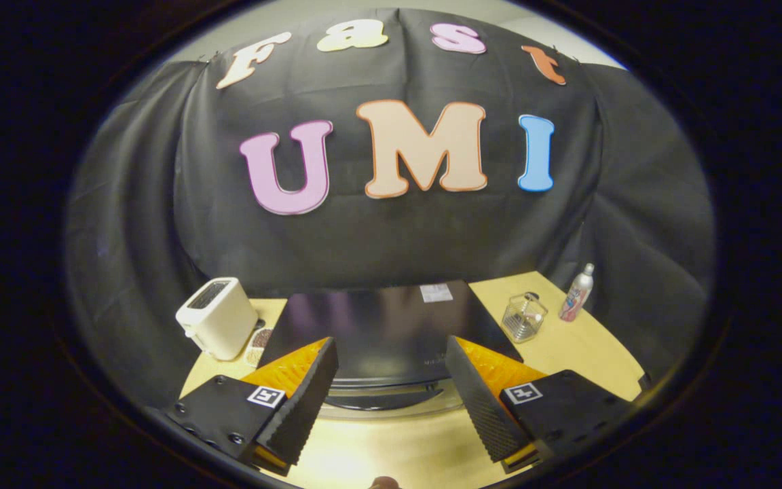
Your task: Open the toaster oven, put the food inside, and close the toaster oven door.
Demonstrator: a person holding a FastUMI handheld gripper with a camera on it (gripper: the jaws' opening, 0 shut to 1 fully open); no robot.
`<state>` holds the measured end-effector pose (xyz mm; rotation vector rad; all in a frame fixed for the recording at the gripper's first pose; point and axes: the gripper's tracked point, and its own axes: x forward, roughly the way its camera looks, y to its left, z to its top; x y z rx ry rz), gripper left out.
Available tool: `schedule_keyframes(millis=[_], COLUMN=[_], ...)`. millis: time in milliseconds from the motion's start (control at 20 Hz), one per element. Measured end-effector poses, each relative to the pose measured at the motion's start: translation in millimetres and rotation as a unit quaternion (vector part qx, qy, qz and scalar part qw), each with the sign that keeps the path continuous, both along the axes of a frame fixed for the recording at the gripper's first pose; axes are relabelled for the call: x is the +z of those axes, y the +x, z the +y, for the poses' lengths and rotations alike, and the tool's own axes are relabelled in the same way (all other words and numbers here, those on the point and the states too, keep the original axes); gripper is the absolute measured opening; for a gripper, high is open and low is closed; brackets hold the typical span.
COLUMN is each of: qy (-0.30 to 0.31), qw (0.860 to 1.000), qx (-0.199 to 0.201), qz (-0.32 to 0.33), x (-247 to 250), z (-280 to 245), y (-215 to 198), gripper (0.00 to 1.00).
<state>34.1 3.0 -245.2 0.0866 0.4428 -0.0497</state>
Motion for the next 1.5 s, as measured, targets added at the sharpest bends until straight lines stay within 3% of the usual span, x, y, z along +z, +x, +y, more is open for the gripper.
schedule_keyframes(millis=[600,1000,1500], qy=[0.001,0.000,0.008], qw=[0.998,0.998,0.996], qx=[0.001,-0.003,0.007], qz=[0.064,0.058,0.091], x=[-72,-70,-73], z=[14,13,10], y=[5,1,-38], gripper=[1.00,1.00,1.00])
